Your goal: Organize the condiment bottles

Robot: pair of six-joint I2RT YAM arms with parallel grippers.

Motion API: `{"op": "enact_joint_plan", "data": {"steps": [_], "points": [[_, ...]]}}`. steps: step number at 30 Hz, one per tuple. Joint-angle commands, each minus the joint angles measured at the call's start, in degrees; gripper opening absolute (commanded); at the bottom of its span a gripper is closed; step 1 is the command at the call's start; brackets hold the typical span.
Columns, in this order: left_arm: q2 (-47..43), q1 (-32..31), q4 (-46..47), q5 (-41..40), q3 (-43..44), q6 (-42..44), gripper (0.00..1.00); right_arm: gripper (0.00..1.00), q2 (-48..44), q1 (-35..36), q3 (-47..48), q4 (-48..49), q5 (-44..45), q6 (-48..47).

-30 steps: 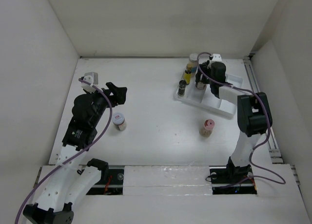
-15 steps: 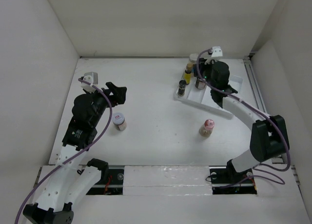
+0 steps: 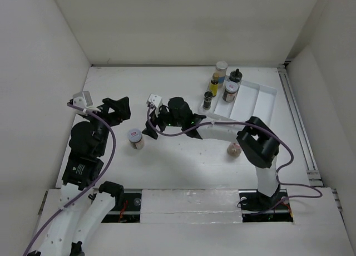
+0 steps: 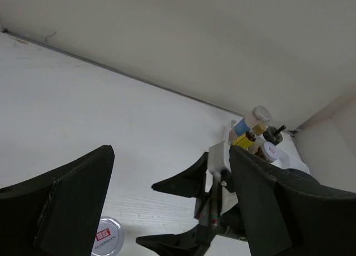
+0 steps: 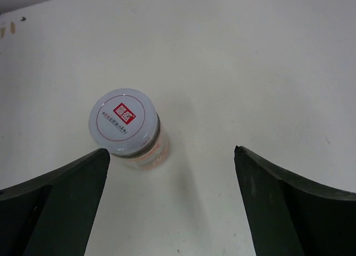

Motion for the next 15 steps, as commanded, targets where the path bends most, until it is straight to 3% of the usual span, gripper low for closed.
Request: {"op": "enact_joint_plan", "data": {"steps": [1, 10, 15], "points": [[-0.3, 0.3, 1.5, -1.9, -0.6, -0.6, 0.81, 1.0, 3.7, 0.9, 6.7, -2.8, -4.7, -2.8], [1.1, 0.3, 1.5, -0.8, -0.1, -1.1, 0.81, 1.0, 12.0, 4.8, 16.3, -6.0, -4.9, -3.5], [0.6, 0.3, 1.6, -0.2, -0.1, -0.6, 0.81, 1.0, 12.6, 5.9, 16.1, -7.0, -6.2, -4.7]]}}
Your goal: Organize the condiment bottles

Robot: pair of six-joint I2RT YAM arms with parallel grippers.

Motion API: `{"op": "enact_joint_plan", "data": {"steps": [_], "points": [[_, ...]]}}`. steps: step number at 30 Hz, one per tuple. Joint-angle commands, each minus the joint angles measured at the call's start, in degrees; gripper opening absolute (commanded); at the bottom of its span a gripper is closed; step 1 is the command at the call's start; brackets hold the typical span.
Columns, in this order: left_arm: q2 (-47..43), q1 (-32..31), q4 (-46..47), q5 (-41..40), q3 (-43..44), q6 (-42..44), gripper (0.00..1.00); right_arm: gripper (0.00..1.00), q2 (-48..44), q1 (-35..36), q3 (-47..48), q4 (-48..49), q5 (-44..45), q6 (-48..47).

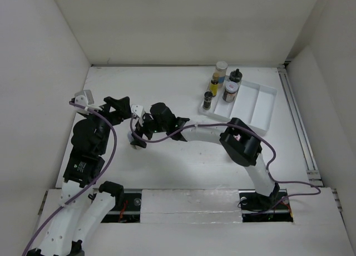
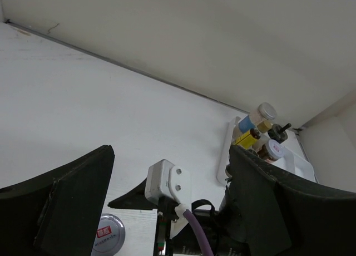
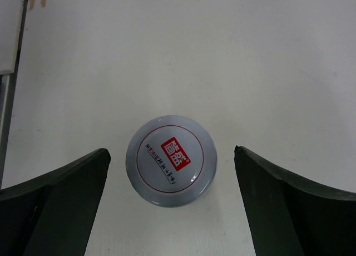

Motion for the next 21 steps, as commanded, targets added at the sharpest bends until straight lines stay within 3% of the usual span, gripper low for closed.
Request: {"op": "enact_joint_plan", "data": {"steps": [1, 8, 12, 14, 21], "points": [[-0.3, 0.2, 2.0, 1.2, -0.1, 0.1, 0.81, 0.98, 0.2, 0.7, 1.9, -0.6, -2.0, -1.5], [0.2, 0.2, 2.0, 2.6, -0.1, 0.1, 0.81, 0.83, 2.1, 1.3, 2.9, 0.1, 2.8, -0.9], [0.2, 0.2, 2.6, 3.2, -0.1, 0.1, 0.81, 0.58, 1.3, 1.3, 2.9, 3.2, 3.9, 1.1], [0.2, 0.2, 2.6, 3.2, -0.1, 0.1, 0.81, 0.52, -1.6, 1.3, -0.7, 9.5, 4.4, 3.1], [0.3, 0.2, 2.6, 4.3, -0.7, 0.6, 0.81, 0.5, -18.6, -4.1, -14.6, 20.2, 5.0, 8.3]]}}
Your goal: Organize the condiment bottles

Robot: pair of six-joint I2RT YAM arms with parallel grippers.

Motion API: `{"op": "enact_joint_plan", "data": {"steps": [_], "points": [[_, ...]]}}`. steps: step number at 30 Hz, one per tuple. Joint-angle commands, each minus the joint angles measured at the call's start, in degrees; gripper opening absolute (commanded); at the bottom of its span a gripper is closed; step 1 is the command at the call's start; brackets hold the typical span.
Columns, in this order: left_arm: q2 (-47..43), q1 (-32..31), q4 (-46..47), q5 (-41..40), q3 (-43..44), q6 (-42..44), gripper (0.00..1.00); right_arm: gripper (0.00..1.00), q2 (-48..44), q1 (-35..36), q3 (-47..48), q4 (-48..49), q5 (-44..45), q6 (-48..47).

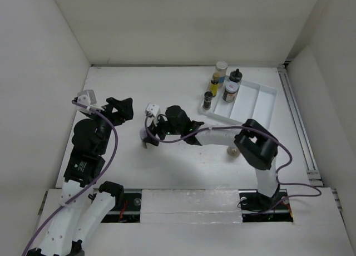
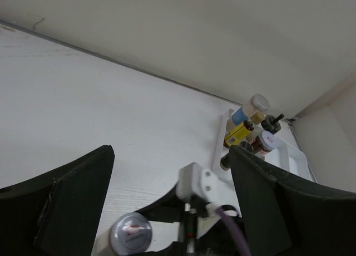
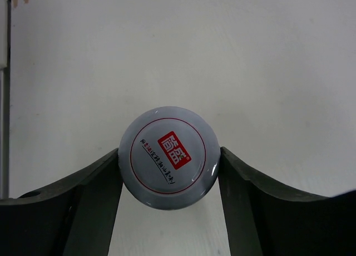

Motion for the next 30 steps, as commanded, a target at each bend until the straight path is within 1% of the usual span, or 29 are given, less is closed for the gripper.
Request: {"op": "enact_joint_plan", "data": {"steps": [1, 2, 3, 4, 5, 6, 7, 8, 10, 11, 12, 13, 16, 19, 21, 23, 30], "points": [[0.2, 0.2, 2.5, 1.5, -0.5, 0.6, 0.81, 0.5, -14.4, -6.6, -4.3, 15.0, 0.9, 4.3], [0.2, 0.2, 2.5, 1.5, -0.5, 0.6, 0.81, 0.5, -17.1, -8.4, -8.4, 15.5, 1.4, 4.9], [0.2, 0.2, 2.5, 1.5, -0.5, 0.6, 0.81, 0.5, -22.0, -10.3, -10.4, 15.5, 1.9, 6.1], [0.8, 0.2, 2.5, 1.5, -0.5, 0.6, 0.81, 0.5, -24.5, -12.3, -12.3, 15.5, 3.0, 6.1], [0.8, 0.2, 2.5, 2.2, -0.5, 0.6, 0.81, 0.5, -26.7, -16.5, -16.0, 15.5, 4.2, 6.8], [0.8, 0.2, 2.5, 2.2, -0.5, 0.6, 0.81, 0.5, -31.0, -18.5, -17.8, 15.5, 5.7, 6.8], [0.8, 0.2, 2.5, 2.2, -0.5, 0.6, 0.81, 0.5, -32.8, -20.6, -19.6, 15.5, 7.2, 7.3], [0.8, 0.2, 2.5, 2.2, -0.5, 0.6, 0.81, 0.49, -34.4, -24.5, -21.2, 14.8, 10.2, 7.3], [1.5, 0.2, 2.5, 2.2, -0.5, 0.6, 0.81, 0.49, -37.6, -28.5, -25.0, 13.8, 13.1, 10.0], [1.5, 0.2, 2.5, 2.9, -0.5, 0.6, 0.81, 0.49, -38.3, -30.3, -26.2, 13.8, 14.8, 10.5], [1.5, 0.2, 2.5, 2.9, -0.5, 0.6, 0.81, 0.49, -38.8, -33.7, -28.3, 13.8, 16.2, 11.2], [1.5, 0.2, 2.5, 2.9, -0.5, 0.6, 0.81, 0.49, -39.4, -35.0, -28.9, 13.8, 17.6, 11.8], [2.1, 0.2, 3.0, 2.9, -0.5, 0.6, 0.81, 0.49, -38.4, -39.1, -29.4, 12.7, 19.3, 13.1], [2.1, 0.2, 2.5, 2.9, -0.5, 0.6, 0.81, 0.49, -37.2, -40.5, -29.4, 12.7, 19.9, 13.1], [2.1, 0.2, 3.1, 2.9, -0.5, 0.6, 0.81, 0.49, -34.5, -41.2, -28.9, 11.9, 21.8, 13.1], [2.1, 0.2, 3.1, 3.5, -0.5, 0.6, 0.81, 0.49, -32.8, -43.5, -27.3, 11.9, 19.2, 13.1], [2.1, 0.2, 3.1, 3.5, -0.5, 1.1, 0.81, 0.49, -26.9, -44.7, -25.5, 11.3, 19.8, 13.1]]}}
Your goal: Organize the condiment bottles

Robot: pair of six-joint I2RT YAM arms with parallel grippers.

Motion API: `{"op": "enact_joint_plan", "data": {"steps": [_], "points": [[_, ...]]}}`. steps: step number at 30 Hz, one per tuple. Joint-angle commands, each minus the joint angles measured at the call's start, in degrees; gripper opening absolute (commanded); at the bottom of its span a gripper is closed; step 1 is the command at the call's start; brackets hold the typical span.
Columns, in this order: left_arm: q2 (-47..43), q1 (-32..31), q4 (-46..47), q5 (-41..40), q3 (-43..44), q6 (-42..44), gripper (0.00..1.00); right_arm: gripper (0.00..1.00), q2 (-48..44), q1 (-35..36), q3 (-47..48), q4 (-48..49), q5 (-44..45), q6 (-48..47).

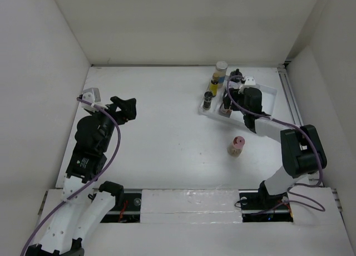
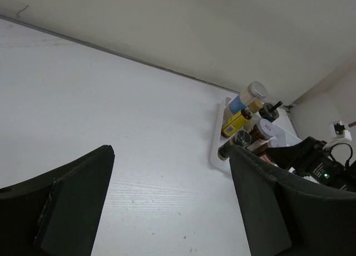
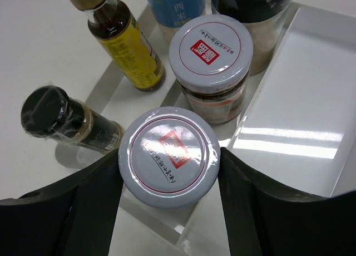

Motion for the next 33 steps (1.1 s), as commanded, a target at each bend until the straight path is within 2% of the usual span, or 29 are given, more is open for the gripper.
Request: {"op": "enact_joint_plan", "data": {"steps": [1, 3, 6, 9, 10, 14, 17, 19, 20, 21, 25, 26, 29, 33], "points": [[0.1, 0.2, 2.5, 0.7, 0.0, 1.1, 0.81, 0.49, -0.1, -0.2, 4.8, 6.3, 0.2, 0.6], [-0.4, 0.2, 2.5, 0.7, 0.0, 1.1, 0.81, 0.49, 0.5, -0.2, 4.8, 6.3, 1.4, 0.6], [-0.4, 0.2, 2.5, 0.7, 0.0, 1.1, 0.81, 0.55, 2.5, -0.2, 6.2, 4.5, 0.7, 0.6], [-0.4, 0.2, 2.5, 0.7, 0.0, 1.1, 0.81, 0.73, 2.5, 0.3, 6.2, 4.0, 2.0, -0.1], [0.1, 0.2, 2.5, 0.7, 0.0, 1.1, 0.81, 0.83, 2.5, 0.9, 6.2, 3.4, 2.6, -0.1], [0.1, 0.2, 2.5, 1.3, 0.0, 1.1, 0.82, 0.95, -2.1, 2.1, 6.9, -0.9, 4.6, -1.2], [0.1, 0.2, 2.5, 2.6, 0.0, 1.1, 0.82, 0.95, -6.3, 4.1, 6.0, -3.4, 7.1, -1.2], [0.1, 0.2, 2.5, 3.3, 0.0, 1.1, 0.84, 0.95, -12.3, 5.6, 4.1, -5.9, 9.8, 0.4], [0.1, 0.2, 2.5, 4.0, 0.0, 1.1, 0.86, 0.95, -14.6, 7.9, 3.0, -7.5, 13.2, 1.1], [0.7, 0.2, 2.5, 4.0, 0.6, 1.1, 0.86, 0.92, -17.0, 9.2, 0.9, -9.6, 15.5, 2.2], [1.3, 0.2, 1.9, 5.3, 1.1, 1.1, 0.88, 0.87, -31.3, 12.3, -3.2, -24.4, 22.1, 6.1], [1.3, 0.2, 1.9, 5.3, 1.1, 1.1, 0.88, 0.87, -33.6, 12.3, -3.7, -32.7, 22.7, 7.3], [1.3, 0.2, 1.4, 5.3, 1.1, 1.1, 0.92, 0.87, -40.6, 12.3, -5.4, -46.2, 21.4, 10.2], [1.3, 0.2, 1.4, 5.9, 1.6, 0.5, 0.94, 0.87, -41.8, 12.3, -5.9, -58.4, 15.1, 16.0]]}}
